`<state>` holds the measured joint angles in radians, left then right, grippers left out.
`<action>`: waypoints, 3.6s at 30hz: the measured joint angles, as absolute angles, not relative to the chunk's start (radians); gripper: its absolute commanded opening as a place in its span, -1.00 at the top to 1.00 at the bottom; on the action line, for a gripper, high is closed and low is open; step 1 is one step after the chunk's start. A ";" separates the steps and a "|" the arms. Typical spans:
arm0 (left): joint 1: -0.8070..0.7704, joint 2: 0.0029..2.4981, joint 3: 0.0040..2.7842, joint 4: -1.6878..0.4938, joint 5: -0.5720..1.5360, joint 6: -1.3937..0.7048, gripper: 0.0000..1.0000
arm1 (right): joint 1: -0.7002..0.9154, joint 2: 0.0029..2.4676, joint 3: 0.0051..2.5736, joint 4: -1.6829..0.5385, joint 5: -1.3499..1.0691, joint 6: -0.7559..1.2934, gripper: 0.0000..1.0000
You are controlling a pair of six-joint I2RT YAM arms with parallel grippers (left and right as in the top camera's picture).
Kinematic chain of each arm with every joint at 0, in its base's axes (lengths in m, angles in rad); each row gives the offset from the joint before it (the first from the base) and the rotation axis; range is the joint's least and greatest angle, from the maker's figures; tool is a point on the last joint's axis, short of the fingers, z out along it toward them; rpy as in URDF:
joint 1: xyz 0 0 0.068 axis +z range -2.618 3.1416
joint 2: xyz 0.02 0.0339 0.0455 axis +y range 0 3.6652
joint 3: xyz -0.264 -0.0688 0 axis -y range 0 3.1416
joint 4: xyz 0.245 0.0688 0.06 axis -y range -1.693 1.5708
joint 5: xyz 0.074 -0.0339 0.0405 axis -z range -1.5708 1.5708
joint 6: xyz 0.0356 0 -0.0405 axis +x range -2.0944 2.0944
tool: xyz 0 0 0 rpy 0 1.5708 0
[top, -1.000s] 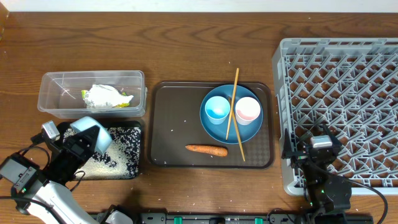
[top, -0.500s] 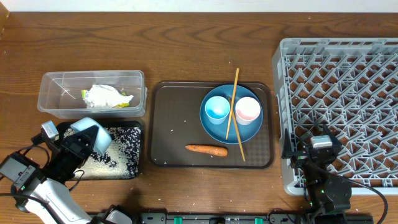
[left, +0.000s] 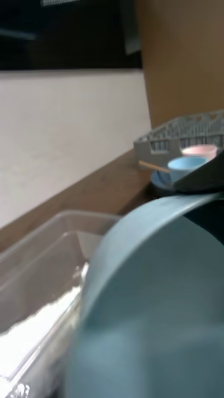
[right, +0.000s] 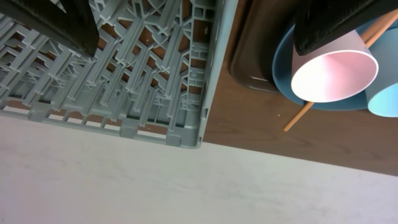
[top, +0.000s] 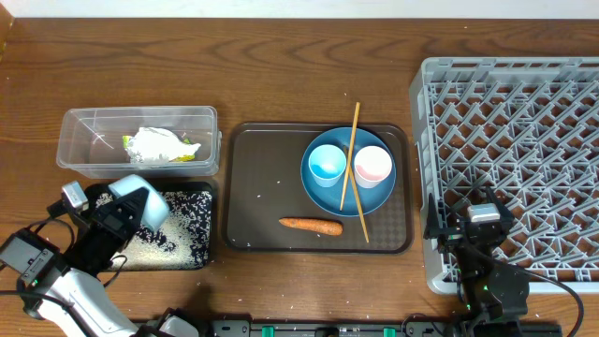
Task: Sort waste into correct bins and load items into the dishwasher rack
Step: 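Hold the bowl inverted over the black tray to empty it, then carry the empty bowl right and set it on the brown tray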
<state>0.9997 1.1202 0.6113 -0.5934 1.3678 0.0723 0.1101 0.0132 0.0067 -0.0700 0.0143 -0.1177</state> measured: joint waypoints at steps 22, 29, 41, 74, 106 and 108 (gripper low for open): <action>1.000 1.121 0.611 -0.593 1.424 0.083 0.88 | 0.110 0.013 0.007 -0.070 0.014 -0.118 -0.98; 1.000 1.121 0.611 -0.594 1.497 0.127 0.88 | 0.110 0.013 0.007 -0.070 0.014 -0.118 -0.99; 1.000 1.121 0.611 -0.603 1.409 0.075 0.88 | 0.110 0.013 0.007 -0.070 0.014 -0.118 -0.98; 0.993 1.121 0.610 -0.595 1.543 0.079 0.87 | 0.110 0.013 0.007 -0.070 0.014 -0.118 -0.98; 0.646 1.068 0.610 -0.659 1.446 -0.118 0.88 | 0.110 0.013 0.007 -0.070 0.014 -0.118 -0.99; 0.559 1.055 0.610 -0.648 1.376 -0.161 0.88 | 0.110 0.013 0.007 -0.070 0.014 -0.118 -0.99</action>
